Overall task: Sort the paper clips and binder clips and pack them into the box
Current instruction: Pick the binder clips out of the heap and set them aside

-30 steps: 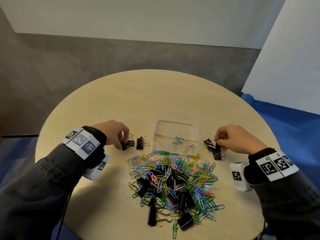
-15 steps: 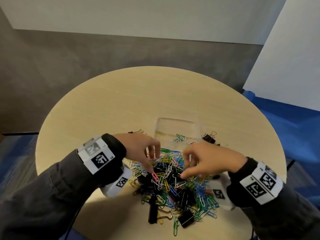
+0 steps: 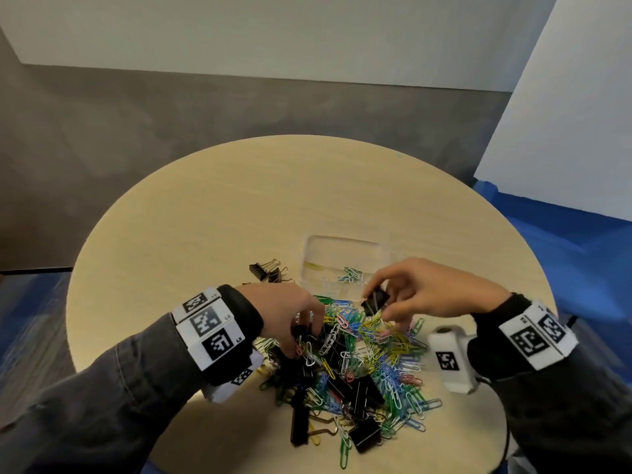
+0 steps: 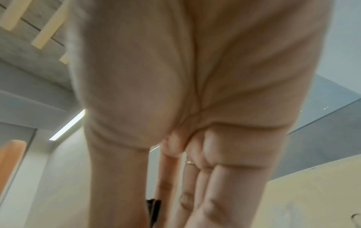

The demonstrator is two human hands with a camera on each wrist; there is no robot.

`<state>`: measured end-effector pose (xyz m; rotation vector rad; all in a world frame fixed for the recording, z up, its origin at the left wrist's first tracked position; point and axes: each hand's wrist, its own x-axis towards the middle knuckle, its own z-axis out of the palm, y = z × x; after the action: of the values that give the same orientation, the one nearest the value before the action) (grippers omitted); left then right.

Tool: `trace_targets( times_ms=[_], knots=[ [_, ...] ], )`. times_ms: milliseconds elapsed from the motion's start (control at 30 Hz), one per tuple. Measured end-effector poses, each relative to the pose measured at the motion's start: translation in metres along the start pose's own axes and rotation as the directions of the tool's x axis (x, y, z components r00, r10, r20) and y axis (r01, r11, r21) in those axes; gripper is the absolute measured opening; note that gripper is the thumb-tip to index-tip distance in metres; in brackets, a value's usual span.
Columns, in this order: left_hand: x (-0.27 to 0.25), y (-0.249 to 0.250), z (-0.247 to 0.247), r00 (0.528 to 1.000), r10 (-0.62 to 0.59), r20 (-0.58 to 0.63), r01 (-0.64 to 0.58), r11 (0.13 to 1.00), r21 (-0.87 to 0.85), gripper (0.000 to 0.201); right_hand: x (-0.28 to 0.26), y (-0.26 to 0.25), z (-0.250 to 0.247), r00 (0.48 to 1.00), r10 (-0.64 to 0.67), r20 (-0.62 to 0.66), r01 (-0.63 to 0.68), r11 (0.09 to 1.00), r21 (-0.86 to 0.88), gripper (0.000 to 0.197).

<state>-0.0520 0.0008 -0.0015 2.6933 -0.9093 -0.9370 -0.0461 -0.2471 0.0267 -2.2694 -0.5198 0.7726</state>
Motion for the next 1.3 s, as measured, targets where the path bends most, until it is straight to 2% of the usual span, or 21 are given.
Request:
trace_targets(
  times_ms=[100, 167, 367, 467, 567, 767, 833, 900, 933, 1000, 1067, 1133, 1200, 1300],
  knots=[
    [0.001, -0.001, 0.000, 1.000, 0.019, -0.022, -0.019, 1.000, -0.004, 0.042, -0.008, 0.008, -0.019, 0.994, 0.007, -0.111, -0.008, 1.000, -0.008, 0.033],
    [0.001, -0.002, 0.000, 0.999, 0.038, -0.029, -0.038, 0.999, -0.017, 0.039, -0.013, 0.017, -0.031, 0.976, 0.047, -0.211, -0.058, 0.997, -0.046, 0.028],
    [0.001, -0.002, 0.000, 0.993, 0.096, -0.074, -0.100, 0.994, -0.053, 0.028, -0.018, 0.047, -0.051, 0.858, 0.231, -0.458, -0.315, 0.942, -0.114, 0.023],
    [0.001, -0.001, -0.002, 0.990, 0.101, -0.095, -0.109, 0.990, -0.087, 0.024, -0.017, 0.065, -0.054, 0.817, 0.346, -0.462, -0.447, 0.886, -0.127, 0.024],
    [0.002, -0.001, -0.002, 0.987, 0.115, -0.116, -0.127, 0.986, -0.109, 0.019, -0.014, 0.074, -0.052, 0.813, 0.398, -0.425, -0.487, 0.864, -0.124, 0.025],
    [0.003, 0.000, -0.004, 0.968, 0.168, -0.187, -0.202, 0.962, -0.185, 0.021, -0.007, 0.075, -0.046, 0.837, 0.401, -0.372, -0.483, 0.861, -0.159, 0.027],
    [0.003, 0.000, -0.005, 0.963, 0.162, -0.214, -0.209, 0.953, -0.219, 0.024, -0.004, 0.073, -0.045, 0.823, 0.383, -0.419, -0.509, 0.824, -0.248, 0.036],
    [0.003, -0.001, -0.005, 0.960, 0.154, -0.233, -0.210, 0.948, -0.239, 0.027, -0.003, 0.063, -0.042, 0.807, 0.296, -0.511, -0.520, 0.766, -0.379, 0.038],
    [0.003, -0.002, -0.004, 0.959, 0.151, -0.240, -0.210, 0.947, -0.244, 0.028, -0.002, 0.055, -0.039, 0.813, 0.227, -0.535, -0.496, 0.753, -0.433, 0.036],
    [0.003, -0.002, -0.004, 0.957, 0.148, -0.251, -0.212, 0.944, -0.251, 0.028, -0.001, 0.032, -0.028, 0.865, 0.090, -0.493, -0.369, 0.781, -0.504, 0.025],
    [0.003, -0.001, -0.004, 0.956, 0.140, -0.259, -0.208, 0.943, -0.259, 0.027, 0.000, 0.009, -0.011, 0.936, -0.016, -0.351, -0.178, 0.840, -0.513, 0.013],
    [0.002, 0.000, -0.005, 0.956, 0.135, -0.262, -0.205, 0.943, -0.263, 0.026, 0.004, -0.011, 0.011, 0.980, -0.076, -0.182, -0.017, 0.889, -0.459, 0.009],
    [0.000, 0.000, -0.008, 0.952, 0.133, -0.274, -0.207, 0.943, -0.262, 0.024, 0.010, -0.021, 0.031, 0.990, -0.127, -0.059, 0.091, 0.904, -0.418, 0.015],
    [-0.004, -0.002, -0.013, 0.947, 0.110, -0.302, -0.203, 0.934, -0.295, 0.020, 0.019, -0.024, 0.053, 0.986, -0.168, 0.014, 0.158, 0.891, -0.426, 0.025]
  ],
)
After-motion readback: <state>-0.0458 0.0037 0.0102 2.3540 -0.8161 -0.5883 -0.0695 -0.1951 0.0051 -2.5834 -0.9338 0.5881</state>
